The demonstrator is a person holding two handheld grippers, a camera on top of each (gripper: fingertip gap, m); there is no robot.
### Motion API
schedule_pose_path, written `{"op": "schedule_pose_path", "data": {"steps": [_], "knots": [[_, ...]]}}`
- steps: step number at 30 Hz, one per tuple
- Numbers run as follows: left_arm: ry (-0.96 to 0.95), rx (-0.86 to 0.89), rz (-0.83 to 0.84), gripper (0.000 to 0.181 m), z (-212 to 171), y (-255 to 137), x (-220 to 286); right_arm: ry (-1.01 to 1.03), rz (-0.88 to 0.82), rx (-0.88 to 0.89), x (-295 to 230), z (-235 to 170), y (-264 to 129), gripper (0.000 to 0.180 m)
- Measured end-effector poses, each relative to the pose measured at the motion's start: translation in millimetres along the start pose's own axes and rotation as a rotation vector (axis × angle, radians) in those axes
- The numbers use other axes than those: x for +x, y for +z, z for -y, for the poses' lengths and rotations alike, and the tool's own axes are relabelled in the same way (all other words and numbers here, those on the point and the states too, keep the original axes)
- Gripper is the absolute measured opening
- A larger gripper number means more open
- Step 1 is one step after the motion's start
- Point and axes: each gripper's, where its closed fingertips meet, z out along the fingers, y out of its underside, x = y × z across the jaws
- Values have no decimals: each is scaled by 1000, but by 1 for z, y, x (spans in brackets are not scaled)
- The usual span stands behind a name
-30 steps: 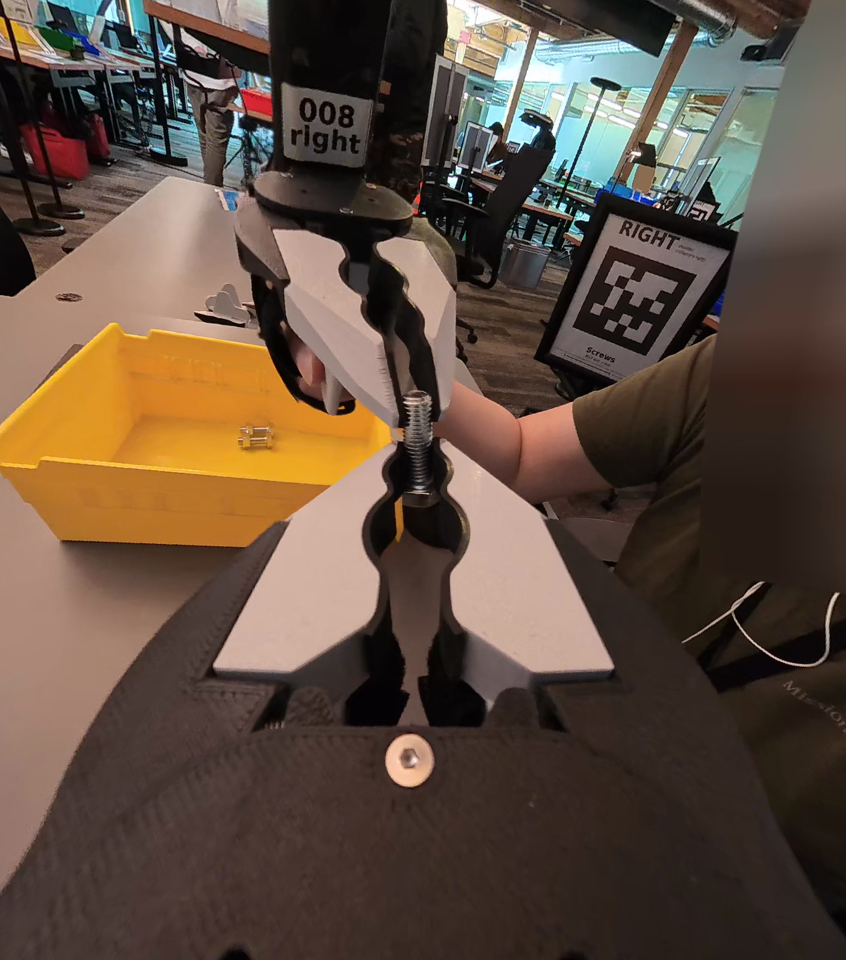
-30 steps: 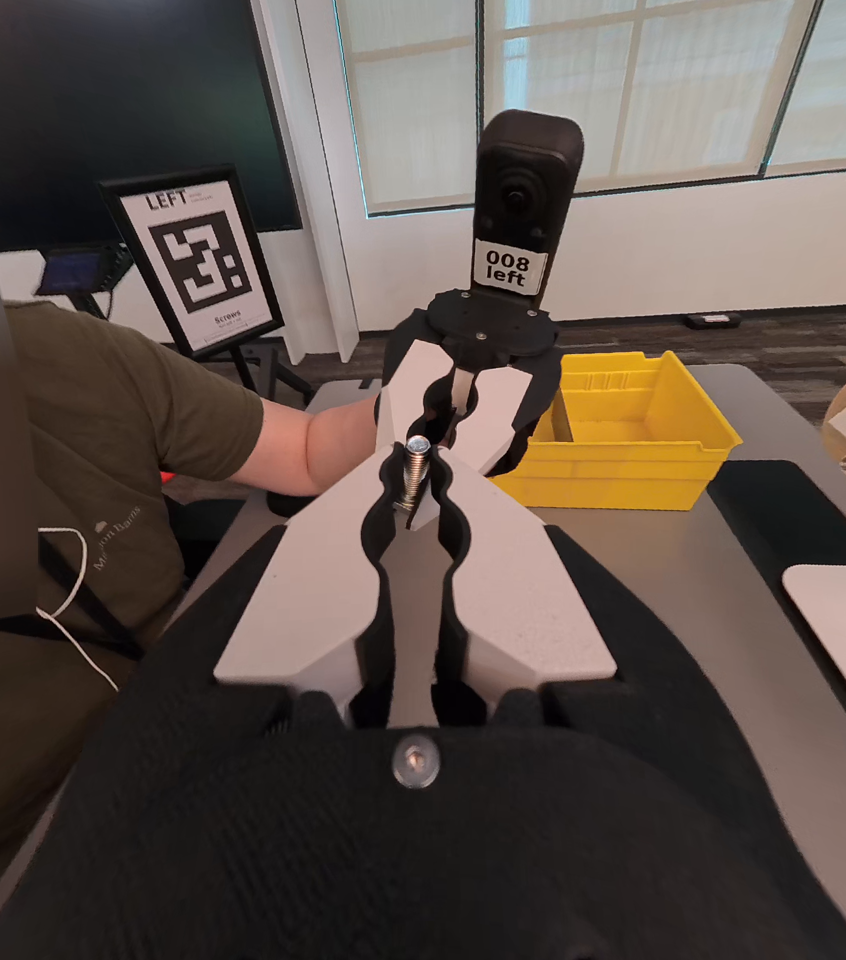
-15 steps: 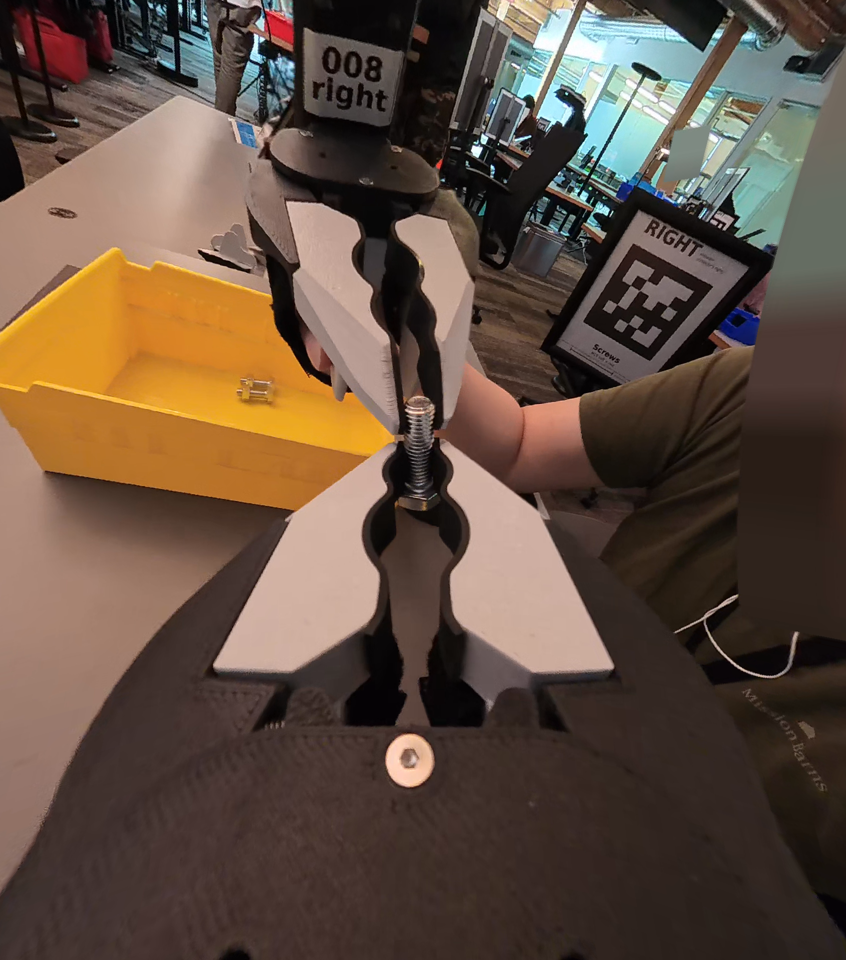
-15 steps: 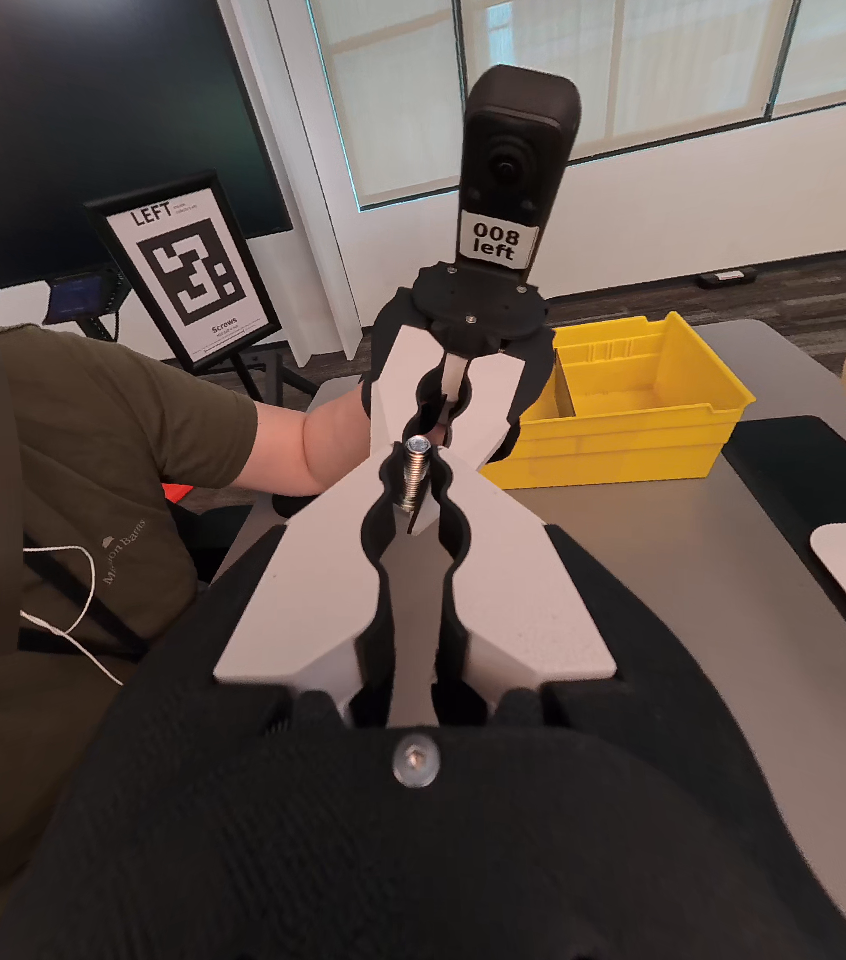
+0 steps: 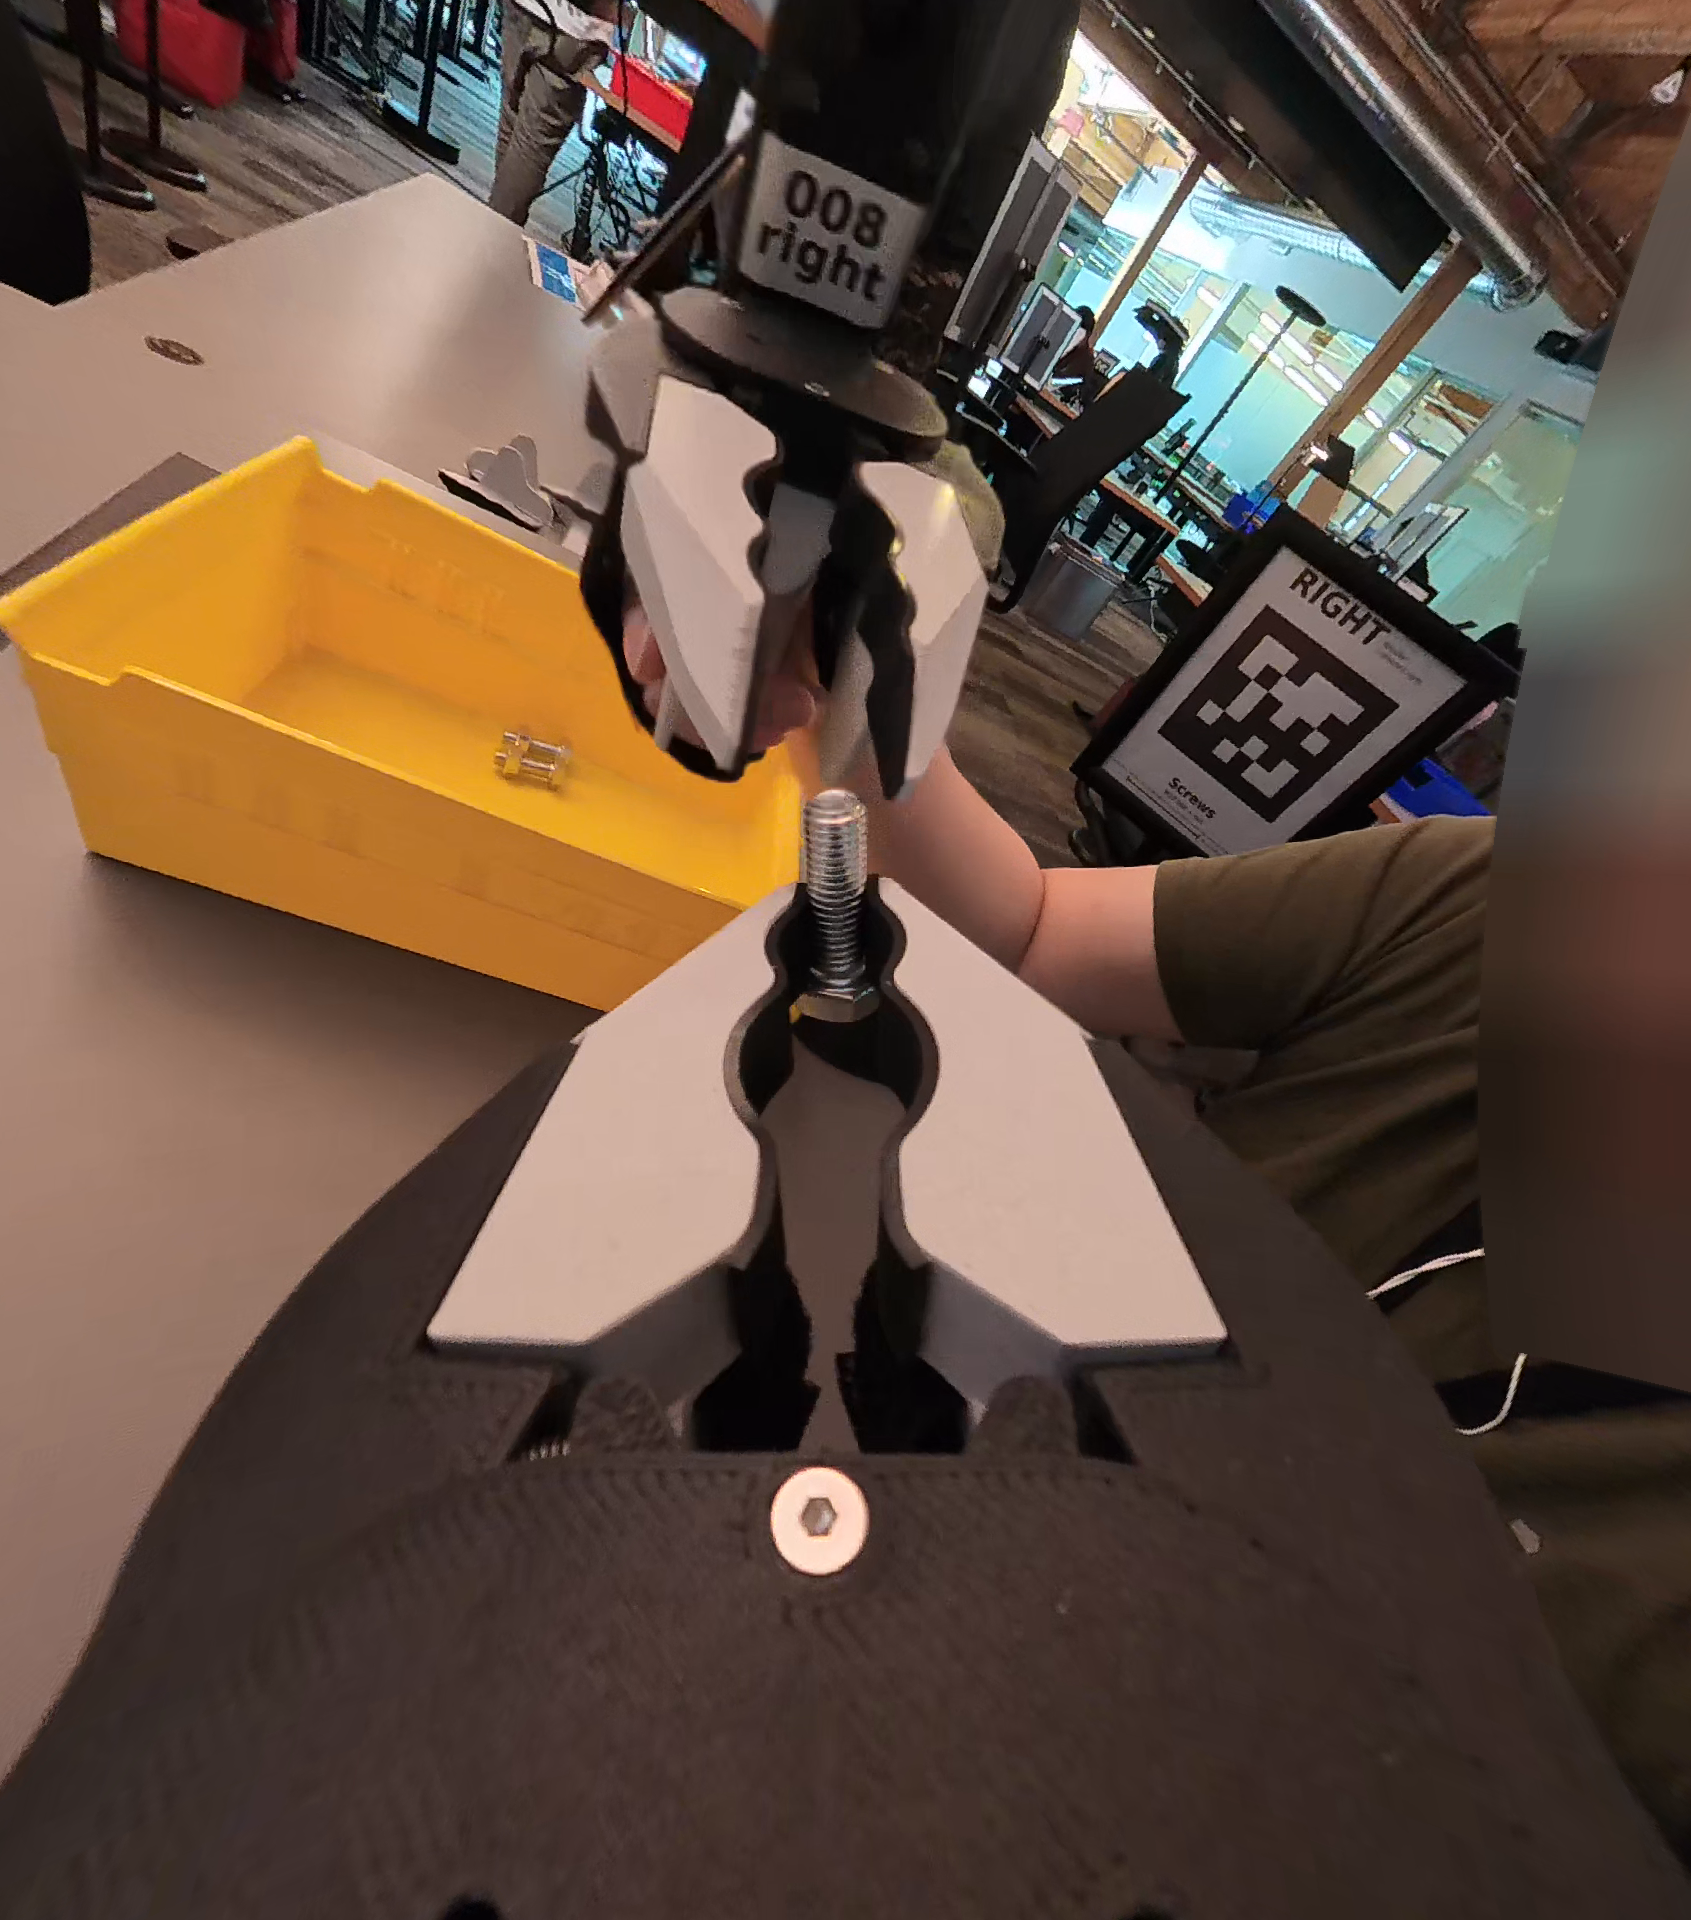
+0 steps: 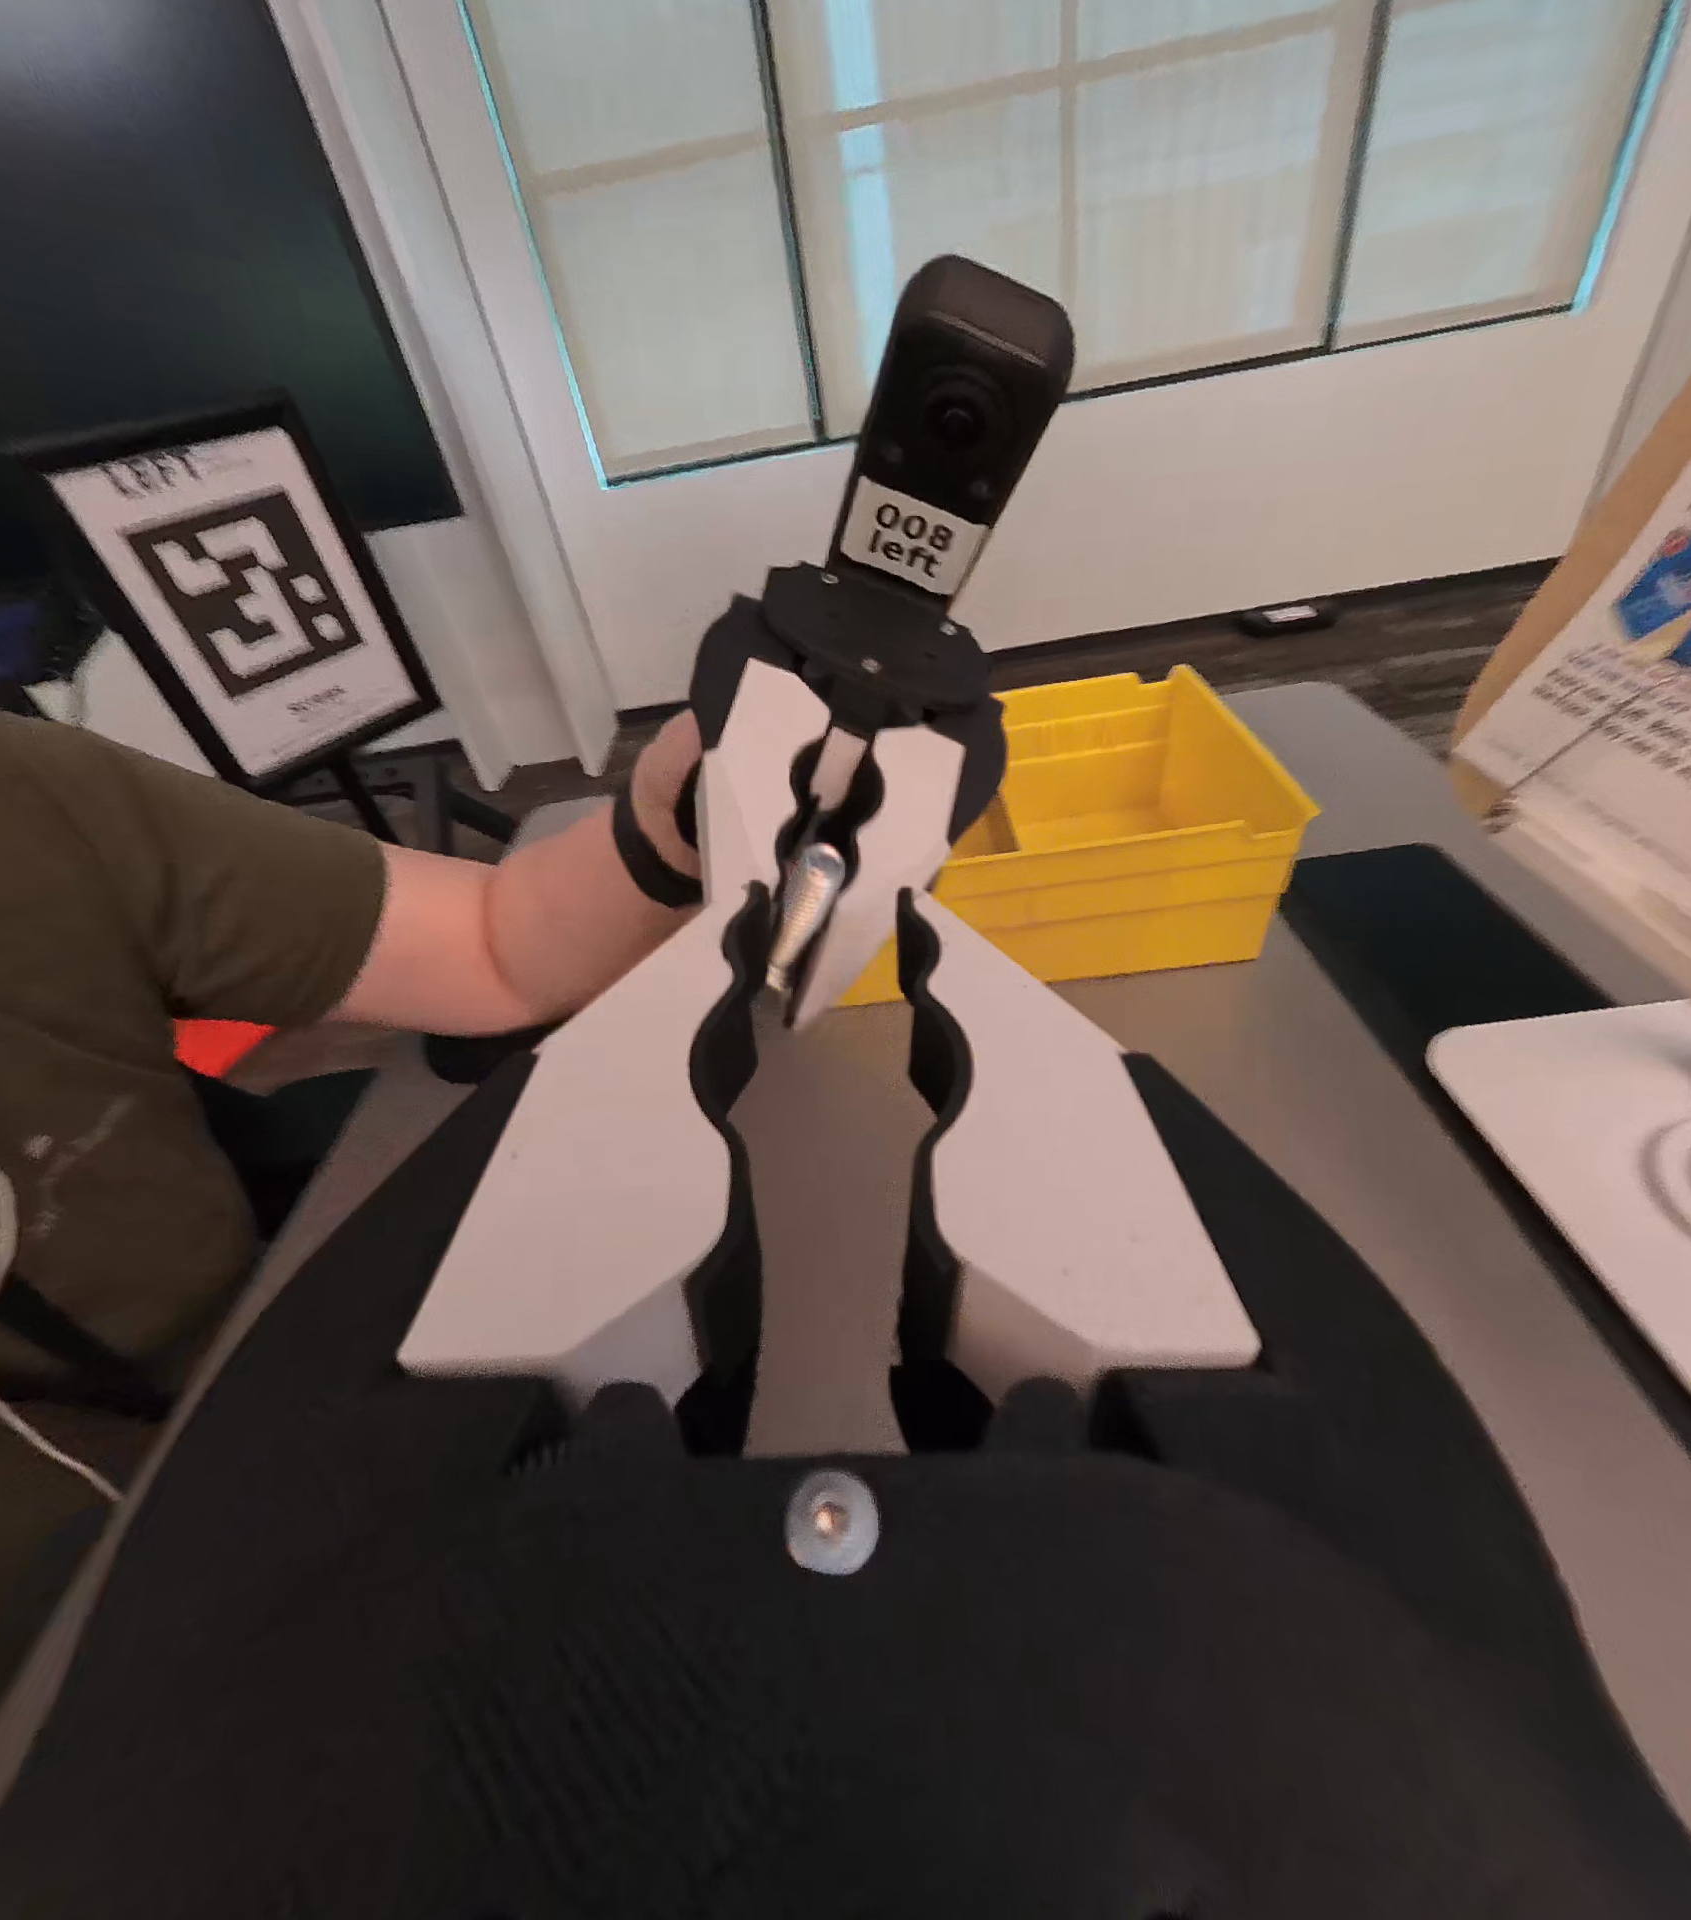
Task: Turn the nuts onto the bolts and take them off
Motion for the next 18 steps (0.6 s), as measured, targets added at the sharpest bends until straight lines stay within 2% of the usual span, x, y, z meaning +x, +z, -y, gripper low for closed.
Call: {"op": "schedule_pose_path", "data": {"steps": [2, 7, 14, 18], "knots": [[2, 16, 14, 7, 3, -6, -2, -89, -20, -58, -1, -7, -7, 34], [-18, 58, 24, 7, 12, -19, -3, -212, -9, -274, -12, -39, -8, 34], [38, 79, 128, 7, 21, -42, -3, -233, 165, -730, -42, -126, -9, 30], [98, 131, 221, 7, 36, -71, 3, -210, 156, -982, -33, -175, -5, 26]]}}
